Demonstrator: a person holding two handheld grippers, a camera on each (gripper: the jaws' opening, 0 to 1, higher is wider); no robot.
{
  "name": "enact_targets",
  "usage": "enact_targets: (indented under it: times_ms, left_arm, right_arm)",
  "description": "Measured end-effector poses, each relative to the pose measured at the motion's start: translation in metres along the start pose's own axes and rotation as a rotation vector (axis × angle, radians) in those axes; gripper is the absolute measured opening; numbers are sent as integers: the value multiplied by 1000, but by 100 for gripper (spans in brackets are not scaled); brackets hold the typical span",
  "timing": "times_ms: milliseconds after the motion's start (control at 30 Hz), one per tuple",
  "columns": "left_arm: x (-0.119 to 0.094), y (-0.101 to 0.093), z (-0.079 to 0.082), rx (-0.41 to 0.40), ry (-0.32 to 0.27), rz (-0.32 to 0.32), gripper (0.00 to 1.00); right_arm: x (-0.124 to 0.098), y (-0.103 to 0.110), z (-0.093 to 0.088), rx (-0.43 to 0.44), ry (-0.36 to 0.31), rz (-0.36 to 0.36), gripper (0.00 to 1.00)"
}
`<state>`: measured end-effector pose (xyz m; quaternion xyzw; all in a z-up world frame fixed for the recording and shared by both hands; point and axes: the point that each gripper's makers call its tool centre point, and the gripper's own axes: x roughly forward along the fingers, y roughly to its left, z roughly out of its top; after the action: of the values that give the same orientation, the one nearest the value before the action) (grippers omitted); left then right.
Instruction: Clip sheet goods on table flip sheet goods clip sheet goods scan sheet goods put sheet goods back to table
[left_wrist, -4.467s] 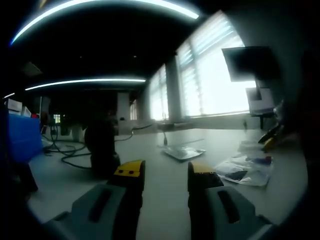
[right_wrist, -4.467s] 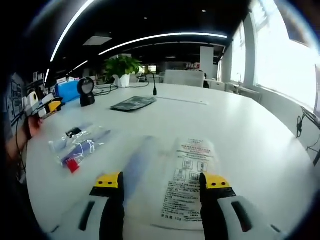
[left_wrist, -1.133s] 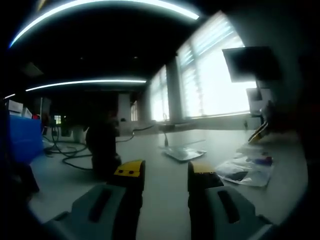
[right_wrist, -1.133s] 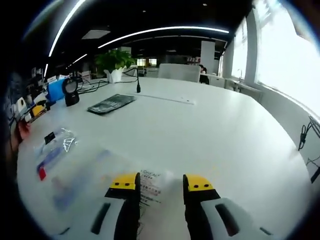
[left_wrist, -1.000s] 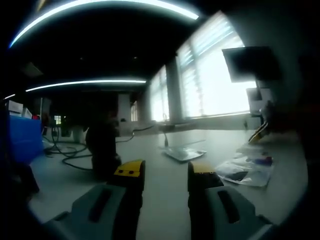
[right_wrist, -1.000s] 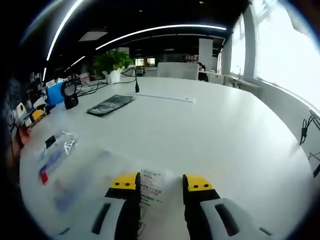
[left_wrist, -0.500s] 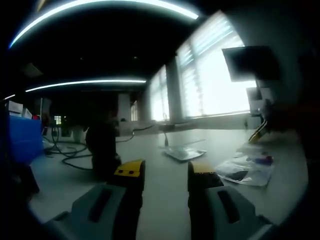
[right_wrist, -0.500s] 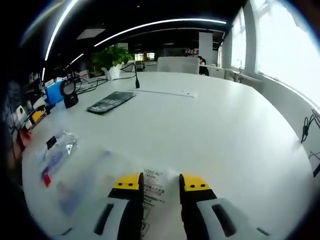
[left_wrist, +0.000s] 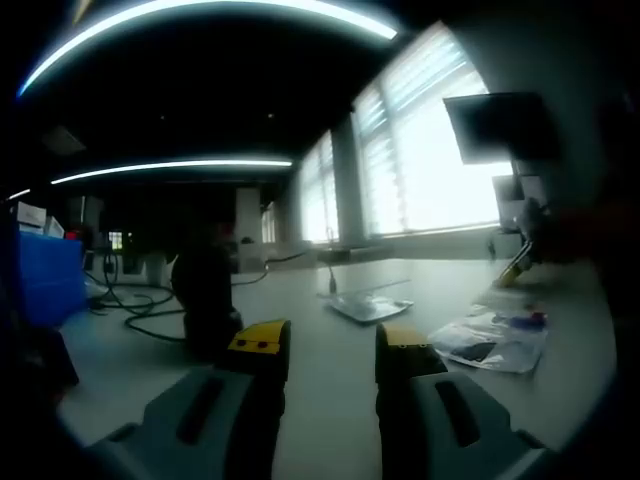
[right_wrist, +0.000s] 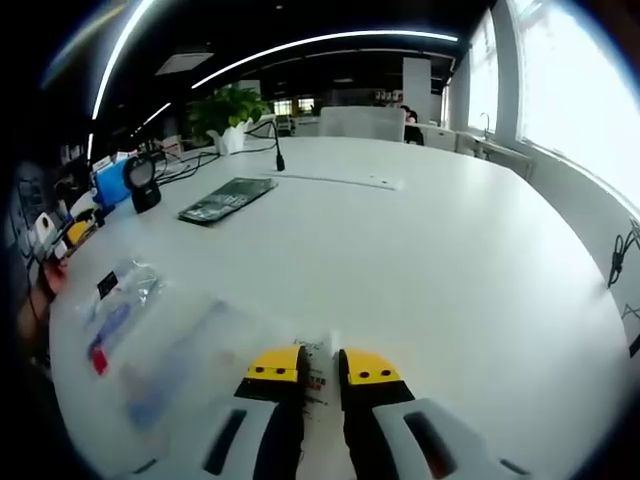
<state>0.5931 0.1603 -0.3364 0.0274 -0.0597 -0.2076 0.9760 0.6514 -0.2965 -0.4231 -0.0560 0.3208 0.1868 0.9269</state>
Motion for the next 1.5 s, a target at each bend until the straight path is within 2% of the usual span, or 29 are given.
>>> enact_targets:
  times_ms: [233, 567, 667, 700, 1033, 1267, 1500]
  left_arm:
    - [-1, 0, 0, 2, -1, 1, 27]
    - [-1, 1, 0, 2, 0, 4, 27]
    - [-1, 1, 0, 2, 0, 5, 27]
    - [-1, 1, 0, 2, 0, 6, 27]
    - [0, -2, -2, 14, 9, -8, 27]
    - [-1, 0, -2, 10, 7, -1, 27]
    - [0, -1, -2, 12, 9, -5, 27]
  right_arm:
    - [3, 0, 0, 5, 66, 41, 0]
    - [2, 3, -1, 14, 49, 49, 0]
    - [-2, 7, 3, 2, 10, 76, 0]
    - [-5, 9, 7, 41, -16, 86, 0]
    - [-36, 21, 35, 71, -135, 140, 0]
    - [-54, 33, 58, 143, -239, 165, 0]
    - [-77, 57, 81, 177, -341, 207, 0]
